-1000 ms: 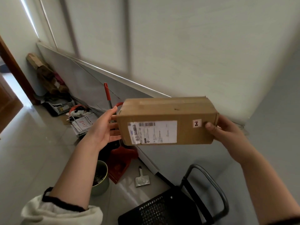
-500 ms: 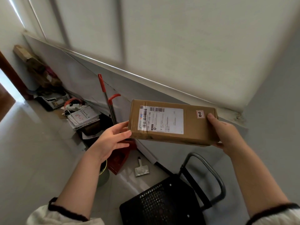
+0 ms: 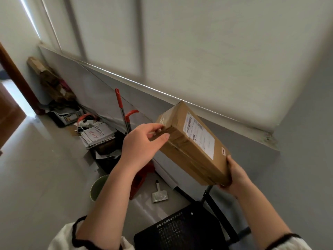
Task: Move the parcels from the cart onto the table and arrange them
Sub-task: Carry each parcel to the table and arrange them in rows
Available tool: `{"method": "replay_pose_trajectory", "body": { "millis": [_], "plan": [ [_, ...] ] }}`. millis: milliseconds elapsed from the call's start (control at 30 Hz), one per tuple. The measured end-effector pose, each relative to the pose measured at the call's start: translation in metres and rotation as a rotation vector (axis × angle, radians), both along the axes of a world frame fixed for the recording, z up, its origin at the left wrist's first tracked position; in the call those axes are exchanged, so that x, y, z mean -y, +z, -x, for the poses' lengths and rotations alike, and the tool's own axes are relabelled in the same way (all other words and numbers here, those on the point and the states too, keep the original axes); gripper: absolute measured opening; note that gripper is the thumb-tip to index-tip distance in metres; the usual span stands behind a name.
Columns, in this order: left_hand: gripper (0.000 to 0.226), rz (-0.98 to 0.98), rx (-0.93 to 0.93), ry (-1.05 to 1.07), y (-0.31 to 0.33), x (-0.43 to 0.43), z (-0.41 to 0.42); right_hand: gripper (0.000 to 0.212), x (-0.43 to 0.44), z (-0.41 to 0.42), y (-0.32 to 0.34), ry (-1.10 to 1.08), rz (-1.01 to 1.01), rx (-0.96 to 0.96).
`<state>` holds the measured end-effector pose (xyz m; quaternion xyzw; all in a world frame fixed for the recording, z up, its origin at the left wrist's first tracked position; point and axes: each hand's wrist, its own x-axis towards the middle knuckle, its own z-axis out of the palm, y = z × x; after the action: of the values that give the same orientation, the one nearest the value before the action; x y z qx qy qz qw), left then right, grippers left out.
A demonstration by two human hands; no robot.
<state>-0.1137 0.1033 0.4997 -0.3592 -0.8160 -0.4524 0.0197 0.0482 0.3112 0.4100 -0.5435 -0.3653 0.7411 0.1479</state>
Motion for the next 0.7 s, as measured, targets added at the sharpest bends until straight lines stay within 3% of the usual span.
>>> {"method": "replay_pose_trajectory", "body": {
  "millis": [133,267,367,533,700],
  "plan": [
    [0.029,-0.03,0.106,0.017,-0.007,-0.001,0.007,0.04,-0.006,-0.006,0.019,-0.001,-0.113,0.026],
    [0.02,-0.069,0.224,0.173,-0.017,-0.002,0.025,0.037,-0.003,-0.013,0.056,0.12,-0.451,0.109],
    [0.027,-0.017,0.231,0.229,-0.021,-0.004,0.036,0.031,0.001,-0.021,0.08,0.203,-0.642,0.121],
    [0.038,0.049,0.229,0.203,-0.033,-0.008,0.032,0.023,0.008,-0.044,0.083,0.292,-0.815,0.252],
    [0.033,0.086,0.314,0.166,-0.04,-0.009,0.023,0.022,0.019,-0.074,0.089,0.294,-0.922,0.265]
  ]
}}
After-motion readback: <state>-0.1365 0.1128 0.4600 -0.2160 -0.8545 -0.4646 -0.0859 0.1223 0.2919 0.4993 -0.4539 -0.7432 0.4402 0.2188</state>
